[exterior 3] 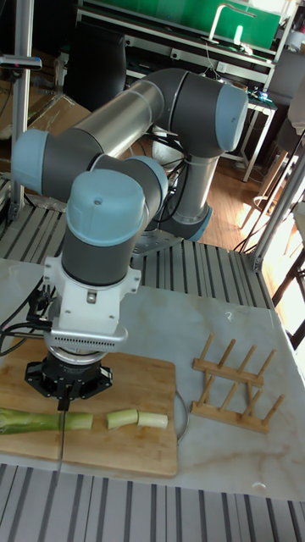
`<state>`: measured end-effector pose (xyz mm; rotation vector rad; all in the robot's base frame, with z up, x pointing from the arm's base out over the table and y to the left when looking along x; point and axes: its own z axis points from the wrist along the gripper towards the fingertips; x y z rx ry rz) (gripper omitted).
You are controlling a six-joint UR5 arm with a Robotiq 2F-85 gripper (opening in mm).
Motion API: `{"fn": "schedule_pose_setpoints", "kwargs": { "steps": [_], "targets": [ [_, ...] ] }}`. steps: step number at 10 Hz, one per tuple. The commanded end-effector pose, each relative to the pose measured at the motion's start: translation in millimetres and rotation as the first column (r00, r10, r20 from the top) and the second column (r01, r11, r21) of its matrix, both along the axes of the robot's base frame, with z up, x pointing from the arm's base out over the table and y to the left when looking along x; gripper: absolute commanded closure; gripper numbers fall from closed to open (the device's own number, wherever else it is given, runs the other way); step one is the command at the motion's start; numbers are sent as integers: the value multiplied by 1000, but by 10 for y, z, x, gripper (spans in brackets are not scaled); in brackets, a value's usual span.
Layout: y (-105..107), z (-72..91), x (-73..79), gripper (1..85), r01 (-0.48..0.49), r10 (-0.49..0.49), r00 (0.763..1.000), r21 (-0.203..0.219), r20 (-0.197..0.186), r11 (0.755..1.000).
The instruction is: Chop the scallions
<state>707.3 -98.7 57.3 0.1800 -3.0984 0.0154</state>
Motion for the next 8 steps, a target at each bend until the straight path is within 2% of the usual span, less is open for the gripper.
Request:
{"fn": "schedule_pose_setpoints", "kwargs": {
  "steps": [1,3,4,5,6,7,8],
  "targets": [
    [-38,-96,-17,843,-14,14,1000,0,-6,1000],
    [81,32,-68,843,8,-10,997,-25,-71,1000],
    [173,111,-127,843,12,-19,992,-52,-124,999],
    [198,168,-212,843,-26,14,985,-67,-174,997],
    [243,149,-237,843,-40,32,982,-45,-184,998],
    [258,36,-198,843,-44,43,987,-4,-155,999],
    [207,-43,-181,843,-37,33,989,-29,-142,999]
  ]
}}
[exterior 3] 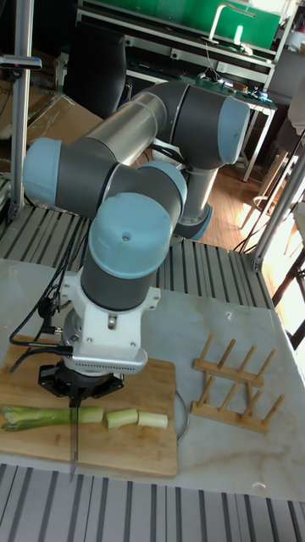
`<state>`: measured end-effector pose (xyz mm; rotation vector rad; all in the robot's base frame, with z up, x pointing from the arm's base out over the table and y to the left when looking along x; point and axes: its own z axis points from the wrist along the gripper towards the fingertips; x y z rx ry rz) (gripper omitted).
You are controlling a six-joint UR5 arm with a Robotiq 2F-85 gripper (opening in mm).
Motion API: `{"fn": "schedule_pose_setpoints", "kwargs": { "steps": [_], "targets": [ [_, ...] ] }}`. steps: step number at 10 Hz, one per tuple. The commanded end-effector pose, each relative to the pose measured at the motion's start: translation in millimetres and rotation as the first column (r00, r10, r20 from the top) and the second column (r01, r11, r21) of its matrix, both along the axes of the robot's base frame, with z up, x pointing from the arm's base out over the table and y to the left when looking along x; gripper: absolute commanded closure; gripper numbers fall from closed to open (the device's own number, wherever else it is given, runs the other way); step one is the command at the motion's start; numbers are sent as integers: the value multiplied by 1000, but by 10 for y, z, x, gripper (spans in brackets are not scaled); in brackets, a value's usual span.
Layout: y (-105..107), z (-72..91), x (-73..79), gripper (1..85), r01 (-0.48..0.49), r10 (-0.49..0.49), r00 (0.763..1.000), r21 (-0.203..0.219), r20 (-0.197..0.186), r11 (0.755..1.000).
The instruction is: Chop the scallions
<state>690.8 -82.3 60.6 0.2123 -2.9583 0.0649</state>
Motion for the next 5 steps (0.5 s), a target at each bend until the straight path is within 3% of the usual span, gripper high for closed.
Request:
{"fn": "schedule_pose_setpoints", "kwargs": {
  "steps": [1,4,5],
  "targets": [
    [35,-95,-19,843,-9,9,1000,12,-7,1000],
    [121,65,-40,843,2,-2,1000,39,-13,999],
    [136,74,2,843,7,-8,1000,47,4,999]
  ]
}}
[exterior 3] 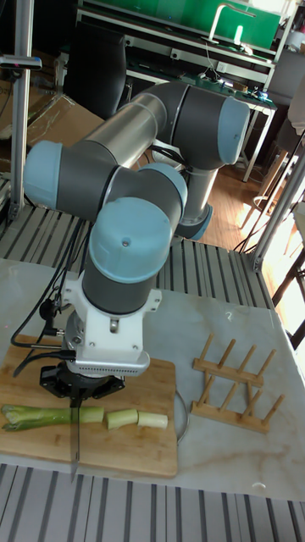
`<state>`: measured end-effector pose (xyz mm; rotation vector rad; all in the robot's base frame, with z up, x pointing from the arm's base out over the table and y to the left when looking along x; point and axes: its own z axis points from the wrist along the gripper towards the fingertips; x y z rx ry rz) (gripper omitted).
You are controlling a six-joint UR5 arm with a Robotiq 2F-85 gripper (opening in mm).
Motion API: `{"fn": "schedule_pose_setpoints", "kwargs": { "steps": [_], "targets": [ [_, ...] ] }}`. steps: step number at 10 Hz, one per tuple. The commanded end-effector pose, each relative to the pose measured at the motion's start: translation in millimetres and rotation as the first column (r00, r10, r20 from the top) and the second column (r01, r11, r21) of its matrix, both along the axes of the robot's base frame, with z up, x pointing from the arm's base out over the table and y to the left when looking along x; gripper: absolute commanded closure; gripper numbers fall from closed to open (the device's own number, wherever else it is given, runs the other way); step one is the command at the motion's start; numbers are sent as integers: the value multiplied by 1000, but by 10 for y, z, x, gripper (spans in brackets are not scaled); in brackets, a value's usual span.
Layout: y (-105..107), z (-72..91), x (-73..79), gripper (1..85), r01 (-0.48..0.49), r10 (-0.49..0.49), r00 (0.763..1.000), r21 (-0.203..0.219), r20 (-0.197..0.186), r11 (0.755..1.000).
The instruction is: Chop the scallions
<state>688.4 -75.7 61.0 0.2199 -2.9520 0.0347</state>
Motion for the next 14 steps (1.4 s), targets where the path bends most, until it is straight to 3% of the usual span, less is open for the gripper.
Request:
{"fn": "schedule_pose_setpoints", "kwargs": {
  "steps": [1,2,3,4,6,9,10,11,12,13,14],
  "targets": [
    [56,37,89,843,10,-11,999,32,38,999],
    [35,-52,195,843,9,-13,996,49,87,999],
    [-24,-126,238,843,3,-7,993,33,116,999],
    [-11,-142,250,843,6,-9,992,26,122,1000],
    [33,-79,254,843,3,-7,993,36,119,999],
    [-12,110,379,843,-5,3,985,11,170,1000],
    [-14,85,317,843,-7,7,989,4,150,1000],
    [-34,-33,189,843,-31,31,995,0,96,1000],
    [-21,-177,149,843,-42,41,996,10,76,999],
    [-18,-220,100,843,-53,53,997,6,51,999],
    [21,-83,18,843,-52,52,999,-9,-7,999]
  ]
}}
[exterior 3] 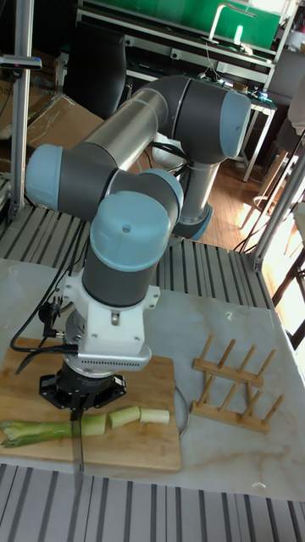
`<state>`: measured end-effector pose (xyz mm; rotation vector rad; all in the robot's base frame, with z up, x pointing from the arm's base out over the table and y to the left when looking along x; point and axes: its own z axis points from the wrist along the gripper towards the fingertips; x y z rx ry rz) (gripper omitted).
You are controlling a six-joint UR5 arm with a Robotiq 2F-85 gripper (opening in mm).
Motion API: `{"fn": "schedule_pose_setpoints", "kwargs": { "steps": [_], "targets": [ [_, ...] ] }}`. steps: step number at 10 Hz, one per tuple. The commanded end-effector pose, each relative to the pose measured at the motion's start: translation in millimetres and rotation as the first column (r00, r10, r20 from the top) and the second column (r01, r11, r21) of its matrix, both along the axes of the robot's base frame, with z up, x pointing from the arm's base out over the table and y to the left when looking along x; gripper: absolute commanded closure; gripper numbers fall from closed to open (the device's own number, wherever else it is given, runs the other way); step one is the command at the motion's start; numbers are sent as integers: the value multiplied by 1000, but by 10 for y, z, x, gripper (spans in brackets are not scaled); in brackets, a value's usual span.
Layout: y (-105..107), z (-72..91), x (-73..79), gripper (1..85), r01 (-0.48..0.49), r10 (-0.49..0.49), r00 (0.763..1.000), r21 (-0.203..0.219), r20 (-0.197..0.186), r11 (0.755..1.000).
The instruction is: Chop the scallions
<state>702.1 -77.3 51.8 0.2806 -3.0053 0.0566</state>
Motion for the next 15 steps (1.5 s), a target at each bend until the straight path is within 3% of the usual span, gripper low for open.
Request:
{"fn": "schedule_pose_setpoints", "kwargs": {
  "steps": [1,2,4,5,6,10,12,13,15],
  "targets": [
    [137,198,-162,843,-11,9,994,-20,-113,1000],
    [213,275,-147,843,-19,15,993,-35,-120,999],
    [208,127,-118,843,-33,36,995,28,-88,999],
    [125,63,-77,843,-37,37,997,8,-62,999],
    [131,45,-56,843,-28,29,998,16,-49,999],
    [114,177,46,843,-9,9,1000,26,12,1000],
    [69,74,268,843,-13,11,995,17,104,1000],
    [49,32,321,843,-16,14,991,11,130,1000],
    [76,26,330,843,-13,12,991,12,136,1000]
  ]
}}
